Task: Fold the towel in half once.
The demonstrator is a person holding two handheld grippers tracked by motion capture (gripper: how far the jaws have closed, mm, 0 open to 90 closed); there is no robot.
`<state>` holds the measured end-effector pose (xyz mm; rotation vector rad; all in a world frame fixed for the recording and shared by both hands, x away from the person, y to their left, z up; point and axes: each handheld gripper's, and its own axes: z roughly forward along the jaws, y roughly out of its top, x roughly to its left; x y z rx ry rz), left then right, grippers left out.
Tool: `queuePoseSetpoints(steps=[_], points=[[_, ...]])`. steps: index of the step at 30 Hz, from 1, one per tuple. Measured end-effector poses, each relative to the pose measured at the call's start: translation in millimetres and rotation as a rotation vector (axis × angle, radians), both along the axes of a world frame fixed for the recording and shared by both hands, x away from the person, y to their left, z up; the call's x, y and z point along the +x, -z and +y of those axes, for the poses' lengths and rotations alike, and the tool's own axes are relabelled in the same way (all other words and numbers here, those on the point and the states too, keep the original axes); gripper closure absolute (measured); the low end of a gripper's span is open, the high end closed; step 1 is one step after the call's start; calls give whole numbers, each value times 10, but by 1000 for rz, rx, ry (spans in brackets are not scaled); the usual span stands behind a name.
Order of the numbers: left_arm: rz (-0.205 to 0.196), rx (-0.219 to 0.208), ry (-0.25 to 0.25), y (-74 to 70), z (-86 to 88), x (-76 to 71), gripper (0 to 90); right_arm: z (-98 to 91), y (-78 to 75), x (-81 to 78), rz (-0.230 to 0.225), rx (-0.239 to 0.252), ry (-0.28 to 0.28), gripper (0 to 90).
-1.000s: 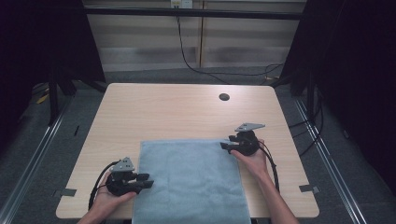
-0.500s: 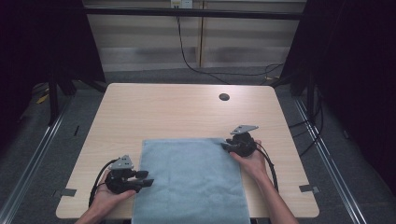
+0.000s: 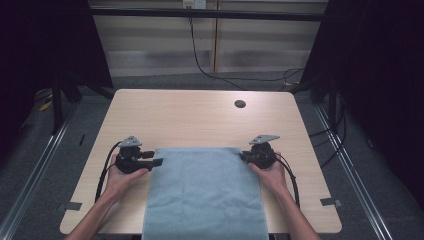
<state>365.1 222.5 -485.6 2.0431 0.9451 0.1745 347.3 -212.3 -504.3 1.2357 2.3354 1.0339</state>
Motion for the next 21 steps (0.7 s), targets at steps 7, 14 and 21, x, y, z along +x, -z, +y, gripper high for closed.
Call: queuePoseSetpoints(steps=[7, 14, 21], points=[[-9, 43, -48, 146, -138, 160, 428, -13, 7, -11, -1, 12, -3, 822], [-101, 136, -13, 215, -282, -8, 572, -18, 5, -13, 8, 21, -4, 825], [-48, 76, 52, 217, -231, -23, 833, -21, -1, -64, 25, 35, -9, 828]])
